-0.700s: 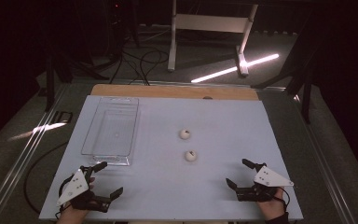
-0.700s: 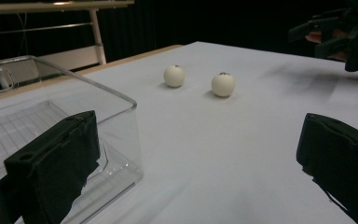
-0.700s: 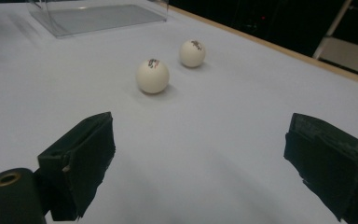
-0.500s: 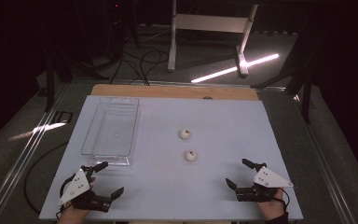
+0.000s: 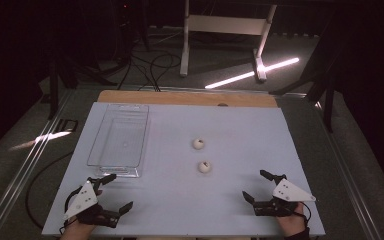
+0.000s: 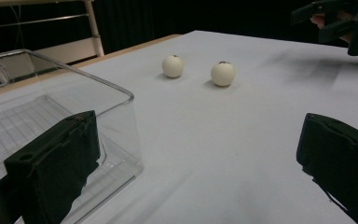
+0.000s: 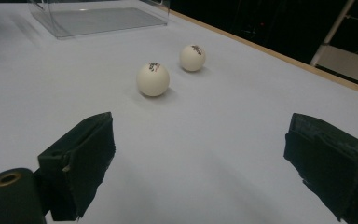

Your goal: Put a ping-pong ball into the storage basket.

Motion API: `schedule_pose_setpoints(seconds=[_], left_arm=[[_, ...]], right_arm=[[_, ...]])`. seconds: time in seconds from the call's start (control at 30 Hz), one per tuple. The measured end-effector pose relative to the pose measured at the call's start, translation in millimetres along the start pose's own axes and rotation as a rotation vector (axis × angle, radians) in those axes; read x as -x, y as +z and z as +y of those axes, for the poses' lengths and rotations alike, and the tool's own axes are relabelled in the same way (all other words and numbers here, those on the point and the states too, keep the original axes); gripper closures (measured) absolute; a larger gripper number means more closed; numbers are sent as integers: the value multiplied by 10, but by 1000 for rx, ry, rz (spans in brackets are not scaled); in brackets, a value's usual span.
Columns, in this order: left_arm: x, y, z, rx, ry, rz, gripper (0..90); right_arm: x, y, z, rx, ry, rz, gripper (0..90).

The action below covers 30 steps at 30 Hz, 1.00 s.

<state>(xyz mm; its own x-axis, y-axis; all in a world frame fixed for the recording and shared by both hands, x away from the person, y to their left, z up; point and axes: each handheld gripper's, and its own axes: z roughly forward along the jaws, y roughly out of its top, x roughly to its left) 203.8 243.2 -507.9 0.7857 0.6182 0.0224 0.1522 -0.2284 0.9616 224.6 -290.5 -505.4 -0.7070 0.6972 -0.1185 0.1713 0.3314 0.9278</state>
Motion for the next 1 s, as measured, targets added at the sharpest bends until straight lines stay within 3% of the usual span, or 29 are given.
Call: schedule_pose_setpoints(seconds=[0.27, 0.43, 0.83, 1.0], left_arm=[[12, -7, 57, -13, 31, -3, 5], [3, -26, 111, -13, 20, -2, 5], [-32, -59, 409, -80, 64, -46, 5], [-49, -76, 550, -86, 50, -74, 5]], right_arm=[[2, -18, 20, 12, -7, -7, 85], [-6, -17, 25, 12, 1, -2, 86], [-19, -47, 55, 25, -1, -8, 86], [-19, -47, 56, 24, 7, -9, 86]])
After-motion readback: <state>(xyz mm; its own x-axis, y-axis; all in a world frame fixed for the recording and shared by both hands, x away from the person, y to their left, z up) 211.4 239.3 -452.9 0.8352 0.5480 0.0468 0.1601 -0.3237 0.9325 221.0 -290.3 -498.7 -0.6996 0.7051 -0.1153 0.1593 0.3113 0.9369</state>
